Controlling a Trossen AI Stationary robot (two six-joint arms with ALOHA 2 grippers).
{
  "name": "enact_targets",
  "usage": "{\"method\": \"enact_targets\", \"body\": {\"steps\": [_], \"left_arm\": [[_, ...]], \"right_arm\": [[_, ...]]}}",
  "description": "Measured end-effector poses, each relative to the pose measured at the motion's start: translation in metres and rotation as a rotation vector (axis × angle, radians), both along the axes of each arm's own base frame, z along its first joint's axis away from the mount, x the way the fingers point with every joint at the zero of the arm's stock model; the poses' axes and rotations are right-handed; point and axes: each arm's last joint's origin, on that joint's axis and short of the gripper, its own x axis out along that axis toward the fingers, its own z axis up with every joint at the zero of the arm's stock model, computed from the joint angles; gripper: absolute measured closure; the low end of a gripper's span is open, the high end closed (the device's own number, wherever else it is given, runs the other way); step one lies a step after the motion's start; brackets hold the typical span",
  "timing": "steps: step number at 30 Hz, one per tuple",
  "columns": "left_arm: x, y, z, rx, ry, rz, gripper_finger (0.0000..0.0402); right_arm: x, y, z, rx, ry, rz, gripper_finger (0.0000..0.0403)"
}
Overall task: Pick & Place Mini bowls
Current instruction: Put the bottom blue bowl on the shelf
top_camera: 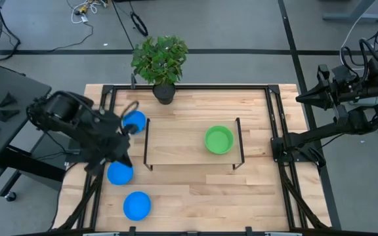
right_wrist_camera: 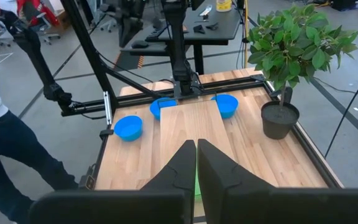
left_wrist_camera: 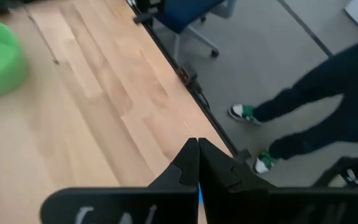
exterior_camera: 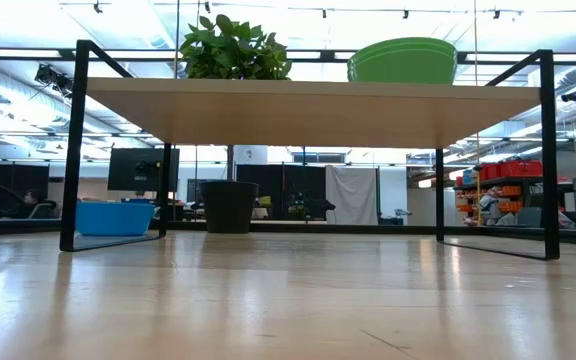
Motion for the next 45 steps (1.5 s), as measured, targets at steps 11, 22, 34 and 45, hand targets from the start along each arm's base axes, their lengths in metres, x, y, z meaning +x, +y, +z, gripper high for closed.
{"method": "enact_targets", "body": {"steps": [11, 22, 34, 45], "left_arm": [[0.014, -0.047, -0.028, 0.053, 0.218, -0.075, 0.0401], [0.008, -0.088, -0.043, 0.084, 0.344, 0.028, 0.0401], [-0.012, -0.11, -0.044, -0.053, 0.489, 0.416, 0.0401], [0.006, -0.14, -0.071, -0.075, 0.629, 0.665, 0.0401]], "right_arm": [[0.0, 0.0, 0.0, 0.0, 0.0, 0.0, 0.0382], [0.0, 0.0, 0.0, 0.0, 0.0, 0.0, 0.0382], [0.0, 0.0, 0.0, 0.0, 0.0, 0.0, 0.0382], [0.0, 0.0, 0.0, 0.0, 0.0, 0.0, 0.0382]]}}
